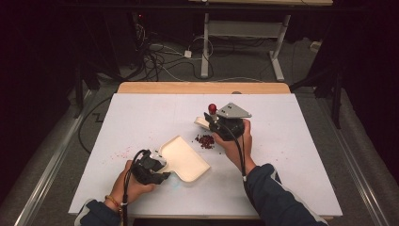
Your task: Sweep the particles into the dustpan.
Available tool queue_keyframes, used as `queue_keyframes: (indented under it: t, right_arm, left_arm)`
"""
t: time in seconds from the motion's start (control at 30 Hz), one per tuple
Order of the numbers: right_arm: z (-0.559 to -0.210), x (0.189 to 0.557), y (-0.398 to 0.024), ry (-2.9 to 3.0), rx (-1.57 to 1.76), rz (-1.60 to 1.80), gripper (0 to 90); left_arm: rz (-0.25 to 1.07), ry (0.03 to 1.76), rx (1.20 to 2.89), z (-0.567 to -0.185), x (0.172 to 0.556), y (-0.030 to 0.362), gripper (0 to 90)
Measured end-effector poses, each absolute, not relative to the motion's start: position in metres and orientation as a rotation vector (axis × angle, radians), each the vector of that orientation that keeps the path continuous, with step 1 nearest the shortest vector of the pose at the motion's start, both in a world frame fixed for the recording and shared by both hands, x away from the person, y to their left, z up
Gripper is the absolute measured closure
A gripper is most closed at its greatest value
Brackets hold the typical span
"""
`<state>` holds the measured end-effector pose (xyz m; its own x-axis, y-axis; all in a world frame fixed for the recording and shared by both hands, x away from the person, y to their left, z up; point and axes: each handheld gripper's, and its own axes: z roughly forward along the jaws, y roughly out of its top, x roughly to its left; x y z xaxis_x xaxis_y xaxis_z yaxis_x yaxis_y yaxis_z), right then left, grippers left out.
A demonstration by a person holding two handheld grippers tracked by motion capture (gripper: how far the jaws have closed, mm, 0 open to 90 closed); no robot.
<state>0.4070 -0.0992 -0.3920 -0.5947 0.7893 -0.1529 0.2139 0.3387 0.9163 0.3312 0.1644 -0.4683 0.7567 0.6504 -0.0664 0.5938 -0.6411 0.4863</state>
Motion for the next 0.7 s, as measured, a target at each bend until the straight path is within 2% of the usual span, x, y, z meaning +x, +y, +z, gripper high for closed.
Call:
queue_keyframes:
  t: [0.7]
  right_arm:
    - [-0.394,0.351,-0.08,2.039,0.846,1.417,67.6]
  left_arm:
    - [0.144,1.001,2.451,-0.467,0.332,0.143,64.0]
